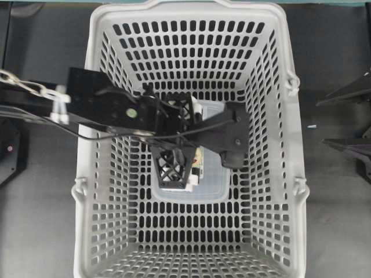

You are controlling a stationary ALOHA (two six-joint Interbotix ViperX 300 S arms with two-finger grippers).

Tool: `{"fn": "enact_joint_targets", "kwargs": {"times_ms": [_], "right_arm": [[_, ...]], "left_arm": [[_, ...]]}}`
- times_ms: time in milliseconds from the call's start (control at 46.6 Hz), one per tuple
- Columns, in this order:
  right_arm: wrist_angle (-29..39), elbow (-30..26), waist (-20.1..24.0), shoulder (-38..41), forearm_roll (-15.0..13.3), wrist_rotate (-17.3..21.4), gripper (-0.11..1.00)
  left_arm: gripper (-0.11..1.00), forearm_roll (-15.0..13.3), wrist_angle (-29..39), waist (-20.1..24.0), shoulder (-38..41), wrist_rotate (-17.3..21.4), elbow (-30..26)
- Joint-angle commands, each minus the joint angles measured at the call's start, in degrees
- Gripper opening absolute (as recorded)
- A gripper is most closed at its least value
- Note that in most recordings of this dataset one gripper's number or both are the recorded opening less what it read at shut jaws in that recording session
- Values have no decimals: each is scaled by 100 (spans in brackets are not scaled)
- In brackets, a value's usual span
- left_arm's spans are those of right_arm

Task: Pick up the cellophane tape from the shopping basket with the left arm.
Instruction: 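Lower the left gripper and close its fingers around the tape roll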

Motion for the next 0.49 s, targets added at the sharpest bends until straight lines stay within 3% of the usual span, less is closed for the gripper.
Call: {"fn": "enact_joint_targets", "kwargs": {"times_ms": [0,472], "right_arm": [[-88,-105,0,35,18,9,76],[-88,-79,9,35,18,9,76]], "left_arm": [[90,18,-18,-9,35,18,-105],[90,18,-316,0,316,0,132]]}}
